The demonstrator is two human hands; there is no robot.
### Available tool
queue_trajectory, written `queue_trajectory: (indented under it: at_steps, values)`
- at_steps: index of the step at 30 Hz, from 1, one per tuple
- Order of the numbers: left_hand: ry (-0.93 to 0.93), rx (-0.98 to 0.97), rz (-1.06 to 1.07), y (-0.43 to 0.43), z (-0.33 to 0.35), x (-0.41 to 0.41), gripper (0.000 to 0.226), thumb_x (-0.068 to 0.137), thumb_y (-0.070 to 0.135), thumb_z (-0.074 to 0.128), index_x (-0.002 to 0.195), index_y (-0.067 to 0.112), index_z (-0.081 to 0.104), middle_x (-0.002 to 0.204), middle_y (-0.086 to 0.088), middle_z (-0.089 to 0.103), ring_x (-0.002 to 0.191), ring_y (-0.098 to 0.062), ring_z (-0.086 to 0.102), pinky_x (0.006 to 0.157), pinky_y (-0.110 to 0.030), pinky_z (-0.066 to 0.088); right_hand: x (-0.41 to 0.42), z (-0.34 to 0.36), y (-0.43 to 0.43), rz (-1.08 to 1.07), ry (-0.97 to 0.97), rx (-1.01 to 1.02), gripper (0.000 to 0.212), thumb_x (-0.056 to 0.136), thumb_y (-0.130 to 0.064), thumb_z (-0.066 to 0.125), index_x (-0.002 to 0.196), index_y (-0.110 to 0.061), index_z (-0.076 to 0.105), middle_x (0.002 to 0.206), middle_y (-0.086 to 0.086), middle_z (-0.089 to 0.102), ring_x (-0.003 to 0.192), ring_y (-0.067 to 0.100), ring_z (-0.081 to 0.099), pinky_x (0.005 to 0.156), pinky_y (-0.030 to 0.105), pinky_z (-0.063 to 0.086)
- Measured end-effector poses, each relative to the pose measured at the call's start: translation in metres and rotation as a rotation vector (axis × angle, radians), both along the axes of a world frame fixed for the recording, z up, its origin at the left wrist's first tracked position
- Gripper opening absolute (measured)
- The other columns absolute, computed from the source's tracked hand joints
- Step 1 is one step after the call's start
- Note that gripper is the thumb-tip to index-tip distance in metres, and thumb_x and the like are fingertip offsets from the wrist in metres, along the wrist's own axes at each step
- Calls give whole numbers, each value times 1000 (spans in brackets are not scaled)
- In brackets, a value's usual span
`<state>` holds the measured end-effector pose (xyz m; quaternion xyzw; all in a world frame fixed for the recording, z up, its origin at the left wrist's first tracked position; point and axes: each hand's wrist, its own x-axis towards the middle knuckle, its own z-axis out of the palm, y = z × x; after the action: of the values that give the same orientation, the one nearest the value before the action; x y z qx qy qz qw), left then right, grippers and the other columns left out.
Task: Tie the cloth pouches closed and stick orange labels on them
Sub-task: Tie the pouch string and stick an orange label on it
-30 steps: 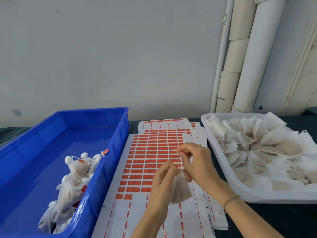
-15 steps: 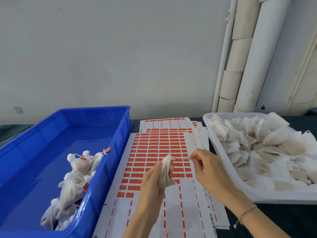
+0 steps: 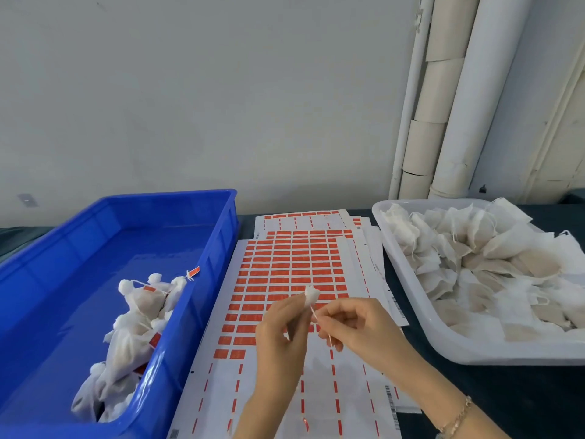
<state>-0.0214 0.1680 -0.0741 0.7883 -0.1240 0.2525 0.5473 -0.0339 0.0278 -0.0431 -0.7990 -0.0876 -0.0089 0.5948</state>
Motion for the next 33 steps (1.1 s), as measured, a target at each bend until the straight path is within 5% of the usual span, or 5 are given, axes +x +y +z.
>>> queue_trajectory:
  at_steps: [6, 18, 27, 30, 33]
  values:
    - [468, -527, -231, -2, 10, -7, 19, 77, 43, 56, 79, 37, 75, 82, 9, 69, 82, -10, 64, 65, -13, 52, 6, -14, 3, -199, -21, 100, 17, 86, -31, 68, 100, -39, 64, 94, -26, 69, 93, -6, 63, 76, 12, 52]
    - [605, -572, -107, -8, -1, -7, 8, 87, 23, 64, 90, 15, 67, 74, 7, 68, 75, -15, 66, 64, -18, 53, 6, -21, 4, -239, -123, 51, 17, 77, -15, 78, 79, -27, 66, 77, -11, 70, 77, 7, 68, 71, 18, 56]
    - [774, -809, -178, -6, -7, -12, 25, 87, 21, 64, 99, -1, 67, 86, -12, 65, 81, -24, 62, 68, -27, 54, -6, -23, 0, -185, -412, -302, 32, 78, -14, 77, 78, -41, 59, 79, -24, 63, 80, 2, 63, 71, 5, 48]
    - [749, -843, -218, -7, -6, -13, 31, 82, 24, 64, 99, -2, 68, 92, -18, 65, 84, -25, 61, 75, -31, 53, -7, -27, 0, -230, -447, -383, 17, 75, -15, 80, 86, -26, 74, 85, -22, 63, 70, -3, 60, 72, 1, 46]
    - [706, -835, -255, -10, -4, -15, 33, 75, 28, 64, 95, 3, 72, 96, -17, 70, 87, -26, 66, 78, -32, 54, -9, -30, 2, -269, -456, -459, 16, 76, -14, 79, 90, -18, 77, 88, -9, 68, 76, 2, 61, 78, 15, 53]
